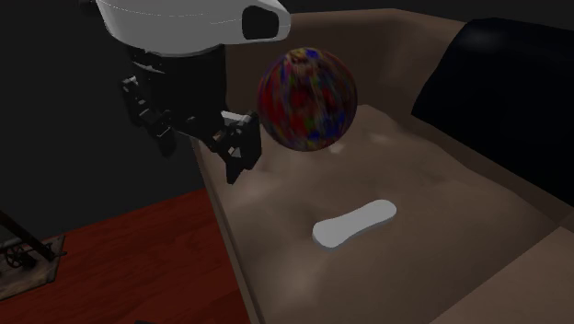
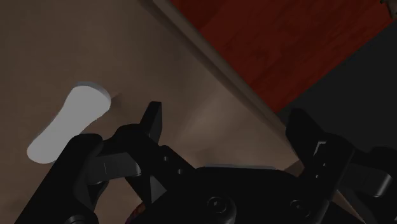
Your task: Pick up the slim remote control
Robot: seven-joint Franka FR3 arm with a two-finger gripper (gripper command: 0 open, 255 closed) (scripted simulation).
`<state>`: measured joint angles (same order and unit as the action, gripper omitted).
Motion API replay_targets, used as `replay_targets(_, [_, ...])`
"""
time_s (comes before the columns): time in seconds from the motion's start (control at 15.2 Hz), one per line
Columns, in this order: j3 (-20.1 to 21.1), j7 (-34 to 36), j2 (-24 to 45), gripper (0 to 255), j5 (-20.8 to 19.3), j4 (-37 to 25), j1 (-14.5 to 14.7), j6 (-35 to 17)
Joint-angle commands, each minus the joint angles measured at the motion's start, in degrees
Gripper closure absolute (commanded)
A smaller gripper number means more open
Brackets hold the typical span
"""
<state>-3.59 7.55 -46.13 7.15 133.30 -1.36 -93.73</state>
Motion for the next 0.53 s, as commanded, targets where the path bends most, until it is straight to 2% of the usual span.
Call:
replay_targets(0.0, [0.0,0.0,0.0,0,0.0,0.0,0.0,0.0])
replay_targets(0.46, [-1.7,3.3,10.7,0,-2.3,0.2,-4.1,-8.7])
